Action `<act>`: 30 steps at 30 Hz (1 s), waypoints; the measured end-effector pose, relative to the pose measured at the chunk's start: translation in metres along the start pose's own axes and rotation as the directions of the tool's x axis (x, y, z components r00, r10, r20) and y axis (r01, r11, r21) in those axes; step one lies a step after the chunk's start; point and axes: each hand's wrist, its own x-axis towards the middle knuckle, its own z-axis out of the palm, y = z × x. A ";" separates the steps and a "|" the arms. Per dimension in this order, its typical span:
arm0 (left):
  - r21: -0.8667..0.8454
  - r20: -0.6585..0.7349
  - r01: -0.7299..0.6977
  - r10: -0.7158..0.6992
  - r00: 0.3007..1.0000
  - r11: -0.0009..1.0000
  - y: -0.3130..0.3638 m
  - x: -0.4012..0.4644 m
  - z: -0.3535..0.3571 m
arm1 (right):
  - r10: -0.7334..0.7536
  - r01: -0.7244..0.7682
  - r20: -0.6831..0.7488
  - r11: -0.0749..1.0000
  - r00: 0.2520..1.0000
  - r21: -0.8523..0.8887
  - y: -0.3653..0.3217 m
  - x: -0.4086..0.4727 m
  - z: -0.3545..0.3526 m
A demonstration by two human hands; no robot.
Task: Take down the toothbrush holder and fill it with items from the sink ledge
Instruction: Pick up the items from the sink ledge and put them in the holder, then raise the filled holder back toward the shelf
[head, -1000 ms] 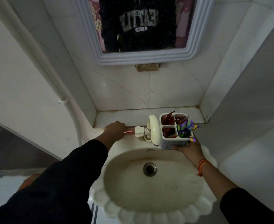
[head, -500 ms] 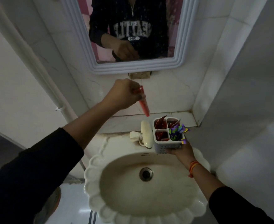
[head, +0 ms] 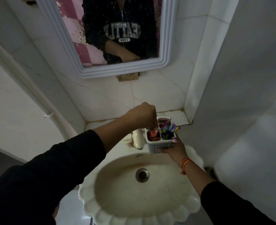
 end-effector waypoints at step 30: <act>-0.920 0.273 0.328 -0.252 0.929 0.215 0.018 0.155 0.015 | -0.019 -0.049 -0.247 0.963 0.969 -0.265 -0.035 0.108 -0.079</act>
